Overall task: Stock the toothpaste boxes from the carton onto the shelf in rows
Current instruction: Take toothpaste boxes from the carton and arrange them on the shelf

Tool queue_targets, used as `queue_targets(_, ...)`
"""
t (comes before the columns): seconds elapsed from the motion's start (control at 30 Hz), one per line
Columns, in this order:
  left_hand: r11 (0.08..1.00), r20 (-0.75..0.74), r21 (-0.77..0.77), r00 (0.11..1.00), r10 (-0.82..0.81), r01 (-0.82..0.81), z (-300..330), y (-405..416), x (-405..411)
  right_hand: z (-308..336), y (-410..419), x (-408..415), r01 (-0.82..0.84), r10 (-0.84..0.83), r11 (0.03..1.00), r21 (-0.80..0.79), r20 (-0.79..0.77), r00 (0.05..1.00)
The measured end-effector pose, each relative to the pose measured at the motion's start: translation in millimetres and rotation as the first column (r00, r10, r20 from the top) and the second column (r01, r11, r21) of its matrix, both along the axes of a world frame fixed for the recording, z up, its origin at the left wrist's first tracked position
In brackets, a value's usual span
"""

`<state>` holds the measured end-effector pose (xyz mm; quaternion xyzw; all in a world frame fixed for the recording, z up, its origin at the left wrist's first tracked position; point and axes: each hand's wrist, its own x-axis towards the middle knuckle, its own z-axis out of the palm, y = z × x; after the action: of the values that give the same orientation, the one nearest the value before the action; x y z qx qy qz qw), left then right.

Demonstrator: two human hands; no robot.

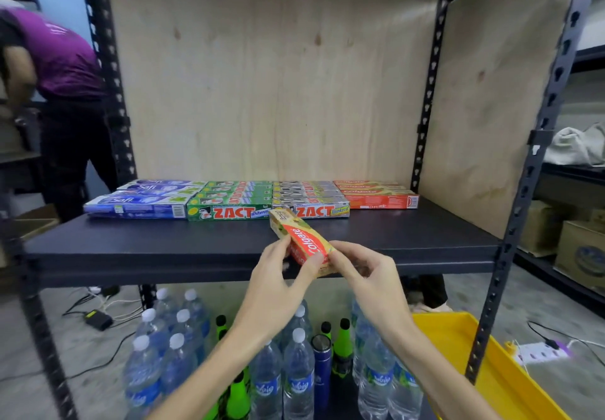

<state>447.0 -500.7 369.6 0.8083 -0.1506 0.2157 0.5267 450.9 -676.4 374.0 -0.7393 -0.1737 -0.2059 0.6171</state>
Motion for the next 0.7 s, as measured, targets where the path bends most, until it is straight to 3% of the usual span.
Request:
queue_targets(0.2, 0.995, 0.042, 0.050, 0.996, 0.084, -0.086, 6, 27, -4, -5, 30, -3, -0.108, 0.110, 0.993, 0.043, -0.030, 0.994)
queue_targets(0.3, 0.987, 0.027, 0.120, 0.994, 0.103, -0.105, 11, 46, 1, -1, 35, 2, -0.149, 0.148, 0.989, -0.019, -0.039, 0.988)
queue_targets(0.43, 0.978, -0.023, 0.203, 0.999, 0.049, -0.044, 26, 75, 12, 10, 28, 22, 0.087, -0.082, 0.988, -0.127, 0.045, 0.996)
queue_targets(0.57, 0.928, -0.171, 0.364, 0.985, -0.018, 0.080, 43, 106, 36, 21, 8, 54, 0.376, -0.340, 0.864, -0.335, 0.161, 0.926)
queue_targets(0.7, 0.880, -0.237, 0.421, 0.963, -0.128, 0.221, 57, 110, 64, 29, -22, 83, 0.205, -0.257, 0.846, -0.492, -0.038, 0.966)
